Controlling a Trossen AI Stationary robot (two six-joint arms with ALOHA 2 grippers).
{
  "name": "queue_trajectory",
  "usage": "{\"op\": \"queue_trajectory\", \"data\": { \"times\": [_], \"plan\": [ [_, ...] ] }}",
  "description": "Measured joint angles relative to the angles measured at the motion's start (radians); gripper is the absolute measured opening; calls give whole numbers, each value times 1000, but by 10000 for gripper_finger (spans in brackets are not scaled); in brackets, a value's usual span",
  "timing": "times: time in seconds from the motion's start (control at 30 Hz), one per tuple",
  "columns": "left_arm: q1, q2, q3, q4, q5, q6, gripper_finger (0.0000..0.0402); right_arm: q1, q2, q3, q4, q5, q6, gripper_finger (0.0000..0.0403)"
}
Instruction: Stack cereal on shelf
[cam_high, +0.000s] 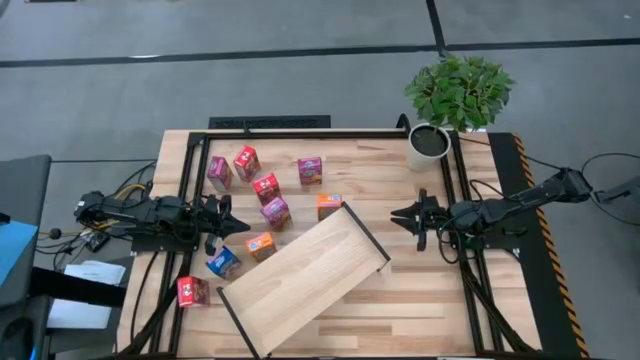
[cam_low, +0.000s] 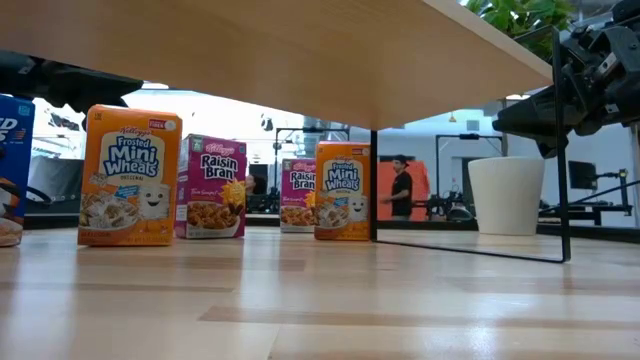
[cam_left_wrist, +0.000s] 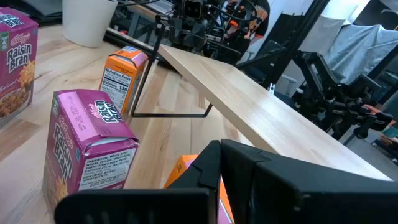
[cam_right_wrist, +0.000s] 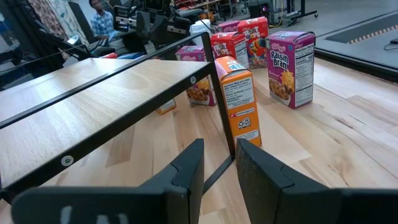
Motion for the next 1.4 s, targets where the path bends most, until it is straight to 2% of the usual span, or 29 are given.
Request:
{"op": "queue_trajectory", "data": {
  "times": [0.2,0.33,0.53,0.73,0.87,0.97,1.17,1.3,1.4],
  "plan": [
    [0,0,0,1,-1,-9,0,0,0,0,0,0,0,119],
    [0,0,0,9,-68,-23,0,0,0,0,0,0,0,119],
    [0,2,0,11,-82,-174,0,0,0,0,0,0,0,119],
    [0,1,0,71,-147,-278,6,0,0,0,0,0,0,119],
    [0,2,0,153,-215,-356,44,0,0,0,0,0,0,119],
    [0,2,0,250,-256,-371,95,0,0,0,0,0,0,119],
    [0,2,54,495,-238,-365,202,0,0,0,0,0,0,119],
    [0,39,195,445,-294,-261,233,-1,0,0,0,1,0,119],
    [0,128,346,280,-389,-174,237,-1,0,0,0,0,0,119]
  ]
}}
